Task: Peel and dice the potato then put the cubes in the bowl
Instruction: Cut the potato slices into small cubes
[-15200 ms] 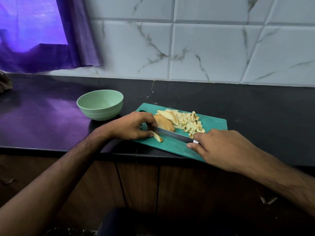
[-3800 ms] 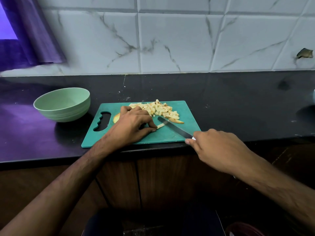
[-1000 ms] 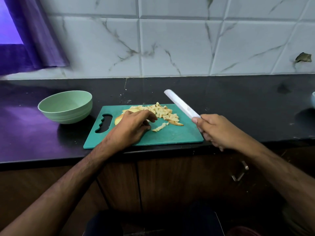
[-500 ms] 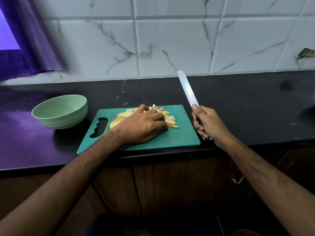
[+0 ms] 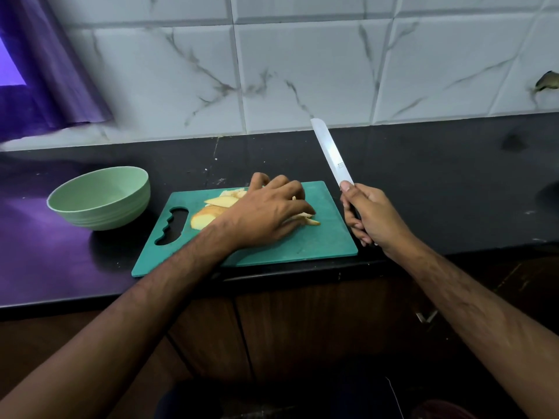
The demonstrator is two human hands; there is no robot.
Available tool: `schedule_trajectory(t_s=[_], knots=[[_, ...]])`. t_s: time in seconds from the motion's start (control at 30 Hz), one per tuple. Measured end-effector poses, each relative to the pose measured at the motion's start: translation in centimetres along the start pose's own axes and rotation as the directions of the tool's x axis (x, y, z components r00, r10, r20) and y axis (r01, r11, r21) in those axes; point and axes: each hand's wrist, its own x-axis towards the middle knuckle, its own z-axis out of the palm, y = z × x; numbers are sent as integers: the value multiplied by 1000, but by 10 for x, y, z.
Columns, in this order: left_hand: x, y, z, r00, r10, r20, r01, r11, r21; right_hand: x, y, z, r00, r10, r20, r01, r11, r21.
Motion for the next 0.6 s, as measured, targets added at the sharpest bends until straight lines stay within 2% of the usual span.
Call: schedule_trajectory(t_s=[0.07, 0.3, 0.5, 0.6], knots=[[3, 3, 2, 1000, 12, 18, -12, 1000, -15, 0, 0, 0, 1000, -2, 0, 2, 1000, 1], [-16, 3, -4, 996, -8, -93, 3, 999, -45, 0, 1, -1, 1000, 0, 5, 0, 1000, 7], [-43, -5, -9, 999, -15, -30, 10, 987, -159, 0, 1, 0, 1000, -3, 2, 3, 1000, -12], [-55, -3, -10, 997, -66, -36, 57, 974, -219, -1, -1, 1, 1000, -3, 1, 3, 999, -34]])
